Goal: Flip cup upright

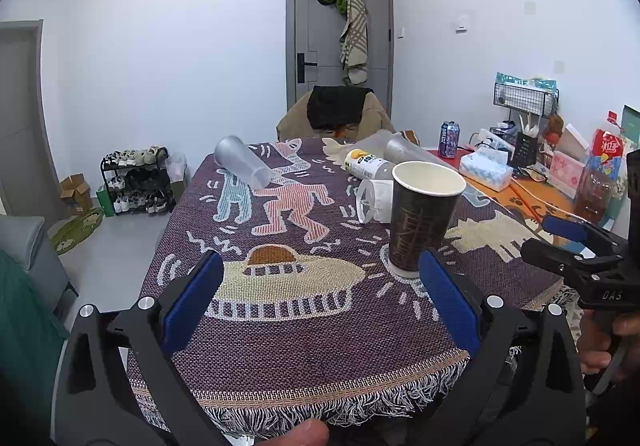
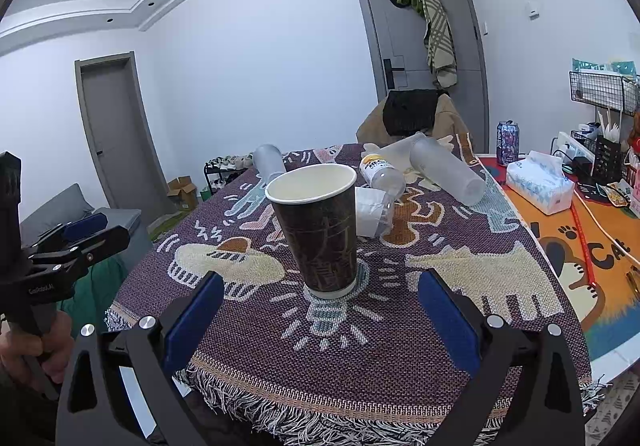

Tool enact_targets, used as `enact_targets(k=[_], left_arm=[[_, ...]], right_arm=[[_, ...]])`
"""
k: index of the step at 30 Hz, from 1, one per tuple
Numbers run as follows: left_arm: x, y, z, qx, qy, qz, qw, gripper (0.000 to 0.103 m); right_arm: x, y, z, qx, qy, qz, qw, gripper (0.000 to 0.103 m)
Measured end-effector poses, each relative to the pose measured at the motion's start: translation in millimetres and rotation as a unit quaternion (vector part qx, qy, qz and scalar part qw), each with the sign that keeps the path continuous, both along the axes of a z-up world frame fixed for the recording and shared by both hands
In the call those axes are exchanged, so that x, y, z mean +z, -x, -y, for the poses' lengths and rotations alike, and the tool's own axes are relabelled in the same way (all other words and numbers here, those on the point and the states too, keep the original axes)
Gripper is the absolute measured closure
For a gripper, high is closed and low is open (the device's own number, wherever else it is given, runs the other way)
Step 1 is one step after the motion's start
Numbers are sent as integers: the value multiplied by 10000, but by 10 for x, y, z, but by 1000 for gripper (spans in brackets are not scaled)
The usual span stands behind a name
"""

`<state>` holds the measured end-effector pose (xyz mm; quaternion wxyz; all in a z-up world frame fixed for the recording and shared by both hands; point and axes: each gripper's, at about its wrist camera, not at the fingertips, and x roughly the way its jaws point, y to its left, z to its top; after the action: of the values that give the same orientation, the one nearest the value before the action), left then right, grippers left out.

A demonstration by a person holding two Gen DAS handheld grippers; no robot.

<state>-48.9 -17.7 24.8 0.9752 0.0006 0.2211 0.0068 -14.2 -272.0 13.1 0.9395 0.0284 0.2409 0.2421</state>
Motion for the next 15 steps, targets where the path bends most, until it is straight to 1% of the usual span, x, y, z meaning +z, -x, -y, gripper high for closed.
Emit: enact_targets(k=[15], left_arm=[[-10,6,-61,63,-28,-33,10000,6]], right_arm=[[-16,9,-34,3,44,-15,10000,8]])
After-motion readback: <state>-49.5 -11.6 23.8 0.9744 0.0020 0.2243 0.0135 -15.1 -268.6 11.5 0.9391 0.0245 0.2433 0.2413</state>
